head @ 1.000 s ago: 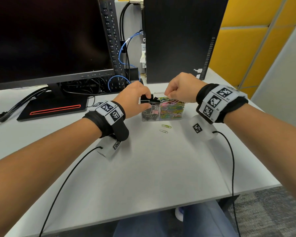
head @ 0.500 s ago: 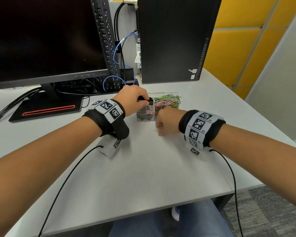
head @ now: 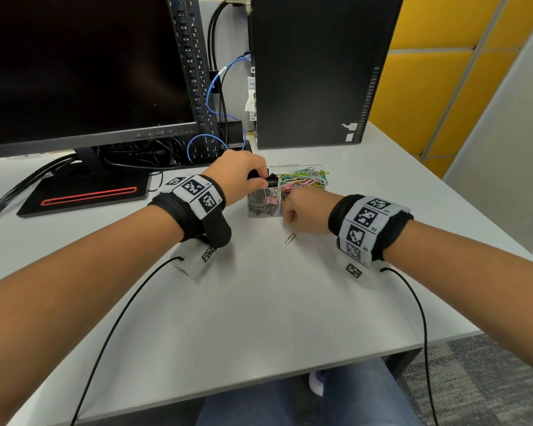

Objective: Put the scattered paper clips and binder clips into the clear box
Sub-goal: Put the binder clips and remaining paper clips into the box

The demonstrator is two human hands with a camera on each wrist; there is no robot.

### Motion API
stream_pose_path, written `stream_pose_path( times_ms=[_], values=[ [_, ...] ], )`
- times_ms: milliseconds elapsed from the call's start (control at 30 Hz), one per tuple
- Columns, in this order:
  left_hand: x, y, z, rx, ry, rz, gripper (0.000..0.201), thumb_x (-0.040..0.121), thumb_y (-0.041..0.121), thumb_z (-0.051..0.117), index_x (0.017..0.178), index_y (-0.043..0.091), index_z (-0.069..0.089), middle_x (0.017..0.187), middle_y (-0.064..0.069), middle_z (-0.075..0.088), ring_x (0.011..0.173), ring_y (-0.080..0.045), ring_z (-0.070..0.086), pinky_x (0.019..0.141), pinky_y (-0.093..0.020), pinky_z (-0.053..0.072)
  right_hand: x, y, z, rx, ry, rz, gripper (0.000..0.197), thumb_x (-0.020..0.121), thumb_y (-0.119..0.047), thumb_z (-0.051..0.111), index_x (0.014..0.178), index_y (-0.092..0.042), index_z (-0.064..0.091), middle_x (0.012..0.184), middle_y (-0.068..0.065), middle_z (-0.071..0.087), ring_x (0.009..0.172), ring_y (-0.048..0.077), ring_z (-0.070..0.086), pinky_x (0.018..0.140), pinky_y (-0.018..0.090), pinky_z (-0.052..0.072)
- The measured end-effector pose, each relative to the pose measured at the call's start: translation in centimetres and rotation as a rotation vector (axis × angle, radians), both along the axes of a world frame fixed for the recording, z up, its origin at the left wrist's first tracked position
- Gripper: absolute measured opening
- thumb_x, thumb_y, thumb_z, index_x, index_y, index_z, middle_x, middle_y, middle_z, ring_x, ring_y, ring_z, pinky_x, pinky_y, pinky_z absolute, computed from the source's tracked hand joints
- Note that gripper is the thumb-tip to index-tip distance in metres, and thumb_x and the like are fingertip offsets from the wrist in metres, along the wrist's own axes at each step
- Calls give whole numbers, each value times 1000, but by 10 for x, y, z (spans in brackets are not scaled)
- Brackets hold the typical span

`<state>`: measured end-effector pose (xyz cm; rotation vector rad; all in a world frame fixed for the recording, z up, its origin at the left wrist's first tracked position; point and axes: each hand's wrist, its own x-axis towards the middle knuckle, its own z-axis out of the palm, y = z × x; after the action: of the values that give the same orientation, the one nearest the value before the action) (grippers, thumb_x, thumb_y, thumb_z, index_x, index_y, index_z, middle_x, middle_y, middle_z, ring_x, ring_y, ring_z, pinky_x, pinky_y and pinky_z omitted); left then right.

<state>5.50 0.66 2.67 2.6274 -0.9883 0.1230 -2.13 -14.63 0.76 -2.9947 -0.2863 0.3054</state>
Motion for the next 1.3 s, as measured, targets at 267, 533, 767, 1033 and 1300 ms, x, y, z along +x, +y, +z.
stream_pose_path(
  times_ms=[267, 533, 767, 1033, 1300],
  values=[
    [-2, 4, 3, 19, 5, -18, 31, 80, 31, 71, 107, 17, 63, 108, -1, 62, 84, -12, 50, 74, -22, 40, -3, 8, -5, -18, 78, 94, 22, 87, -13, 64, 107, -10, 71, 109, 3, 70, 100, 18, 64, 81, 21, 48],
    [-2, 2, 4, 55, 2, 17, 27, 81, 25, 71, 105, 17, 62, 107, -3, 61, 79, -14, 48, 70, -24, 39, -11, 7, -8, -133, 133, 81, 21, 93, -16, 46, 104, -9, 63, 97, 4, 59, 85, 20, 51, 70, 25, 39],
    [-2, -3, 8, 111, 15, 30, 30, 81, 27, 70, 108, 17, 60, 105, -4, 62, 81, -15, 50, 70, -24, 39, -16, 13, -2, -82, 108, 78, 8, 85, -11, 58, 89, -17, 62, 90, -2, 56, 83, 17, 52, 53, 16, 35],
    [-1, -4, 8, 123, 21, 43, 28, 82, 27, 70, 107, 18, 60, 105, -4, 62, 80, -16, 50, 69, -24, 39, -17, 7, 12, 55, 16, 15, 17, 84, -6, 57, 96, -8, 69, 90, 1, 61, 83, 16, 53, 57, 18, 38],
    [-2, -3, 10, 133, 2, 28, 29, 82, 26, 69, 108, 16, 60, 105, -4, 62, 82, -14, 47, 72, -24, 38, 8, -21, 57, 204, -339, -93, 21, 84, -1, 53, 91, -7, 71, 83, -2, 63, 80, 13, 58, 78, 24, 49]
  ],
)
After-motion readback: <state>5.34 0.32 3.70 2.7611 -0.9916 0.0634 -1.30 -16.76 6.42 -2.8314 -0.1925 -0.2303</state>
